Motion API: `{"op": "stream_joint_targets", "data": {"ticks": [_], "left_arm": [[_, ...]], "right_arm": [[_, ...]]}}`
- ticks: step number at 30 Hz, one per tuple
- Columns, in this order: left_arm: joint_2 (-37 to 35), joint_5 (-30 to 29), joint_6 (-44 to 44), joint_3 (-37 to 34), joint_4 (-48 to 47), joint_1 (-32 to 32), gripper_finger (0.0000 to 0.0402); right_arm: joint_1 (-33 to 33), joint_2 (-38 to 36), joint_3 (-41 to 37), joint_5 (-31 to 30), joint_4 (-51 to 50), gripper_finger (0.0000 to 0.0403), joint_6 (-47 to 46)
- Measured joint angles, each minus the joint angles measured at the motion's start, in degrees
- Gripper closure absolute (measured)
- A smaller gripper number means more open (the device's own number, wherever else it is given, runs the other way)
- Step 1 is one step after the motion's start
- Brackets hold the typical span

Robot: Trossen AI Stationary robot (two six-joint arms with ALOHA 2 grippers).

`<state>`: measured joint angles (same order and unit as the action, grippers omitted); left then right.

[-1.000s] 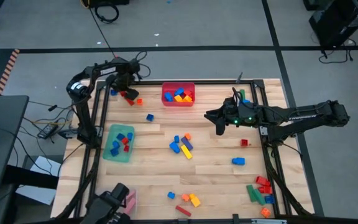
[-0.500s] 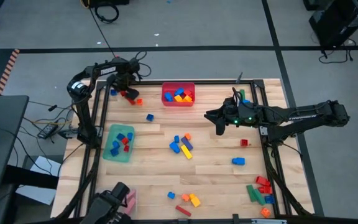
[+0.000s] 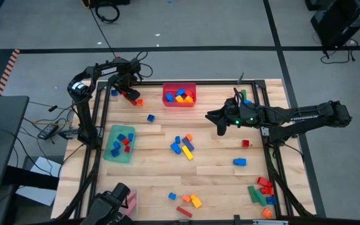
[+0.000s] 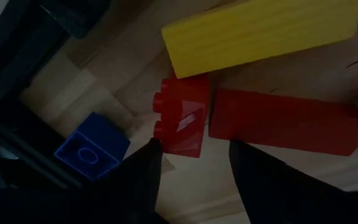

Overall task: Sort blocks by size
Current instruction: Put the red 4 studded building block into the teal bin

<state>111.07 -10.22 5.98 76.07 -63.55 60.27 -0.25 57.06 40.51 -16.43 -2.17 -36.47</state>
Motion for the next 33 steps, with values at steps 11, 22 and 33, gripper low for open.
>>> {"op": "stream_joint_targets", "data": {"ticks": [11,22,33], "left_arm": [[0.00,-0.22,-0.09,0.00,-0.02,0.00,0.0261],[-0.07,-0.33,-0.13,0.02,-0.06,0.00,0.0308],[-0.09,-0.35,-0.17,0.04,-0.03,0.00,0.0321]], "right_arm": [[0.00,0.00,-0.01,0.00,0.42,0.0266,0.00],[0.00,0.00,-0.02,0.00,0.41,0.0266,0.35],[0.00,0.00,-0.02,0.00,0.39,0.0266,0.66]]}}
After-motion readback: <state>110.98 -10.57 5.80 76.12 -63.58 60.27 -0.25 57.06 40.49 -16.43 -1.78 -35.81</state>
